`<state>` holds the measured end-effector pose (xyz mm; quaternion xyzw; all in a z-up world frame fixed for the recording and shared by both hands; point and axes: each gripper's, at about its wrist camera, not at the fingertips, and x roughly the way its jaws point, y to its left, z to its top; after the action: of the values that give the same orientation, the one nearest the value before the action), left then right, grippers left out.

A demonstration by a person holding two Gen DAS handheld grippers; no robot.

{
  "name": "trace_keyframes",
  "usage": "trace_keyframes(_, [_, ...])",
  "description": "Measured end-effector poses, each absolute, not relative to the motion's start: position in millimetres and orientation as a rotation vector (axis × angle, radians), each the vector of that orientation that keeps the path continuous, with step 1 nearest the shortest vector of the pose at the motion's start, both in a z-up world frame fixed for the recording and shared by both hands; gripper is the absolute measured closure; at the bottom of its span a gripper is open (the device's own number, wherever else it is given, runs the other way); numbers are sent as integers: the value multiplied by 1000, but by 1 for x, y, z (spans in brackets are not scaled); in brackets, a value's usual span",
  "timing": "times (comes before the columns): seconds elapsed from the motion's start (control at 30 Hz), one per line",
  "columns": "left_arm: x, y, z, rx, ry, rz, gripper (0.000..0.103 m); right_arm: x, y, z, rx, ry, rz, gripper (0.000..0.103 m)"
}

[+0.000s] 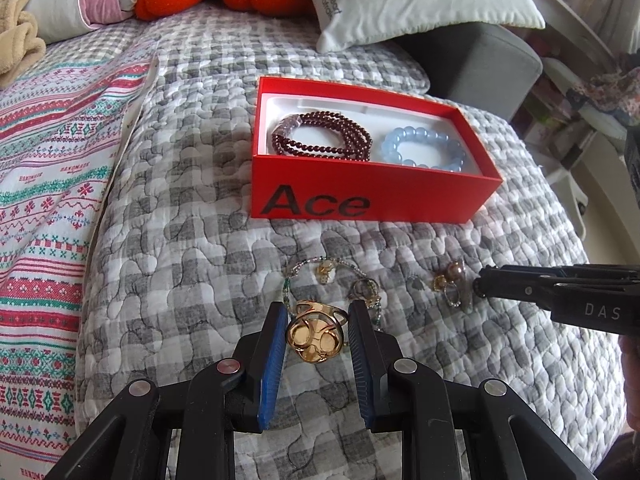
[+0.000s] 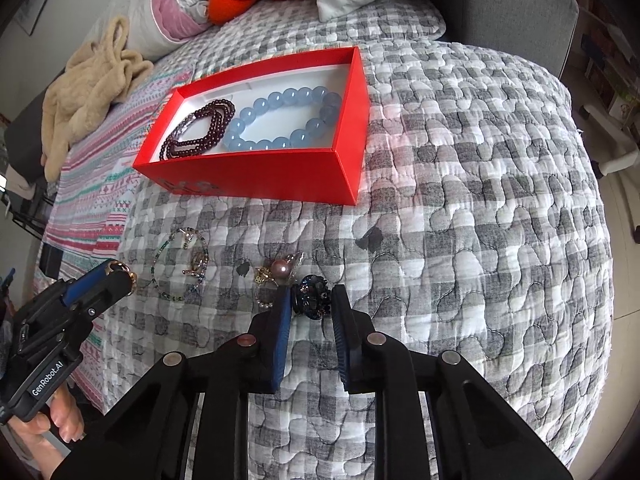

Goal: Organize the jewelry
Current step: 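Lift the gold pendant with the left tool while the right tool grasps the black clip, then place the gold pendant on the garnet bracelets with the left tool while the right tool holds the clip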

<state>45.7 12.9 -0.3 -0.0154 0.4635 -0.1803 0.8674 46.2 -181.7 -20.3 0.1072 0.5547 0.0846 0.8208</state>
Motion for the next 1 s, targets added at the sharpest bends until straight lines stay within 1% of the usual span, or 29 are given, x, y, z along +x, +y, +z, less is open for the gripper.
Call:
trace_keyframes(0.27, [45, 11, 8, -42, 942, -373, 78, 35, -190, -3, 238, 1137, 177, 81])
trace_keyframes(0.47, [49, 7, 22, -49, 879, -367, 78, 32, -190, 16, 236, 1083, 178, 81])
trace_keyframes(0.7, [64, 1, 31, -77, 831, -332, 78, 41, -188, 36, 245, 1015, 176, 81])
trace_keyframes(1.0, [84, -13, 33, -65, 750, -297, 78, 58, -188, 43, 282, 956, 188, 81])
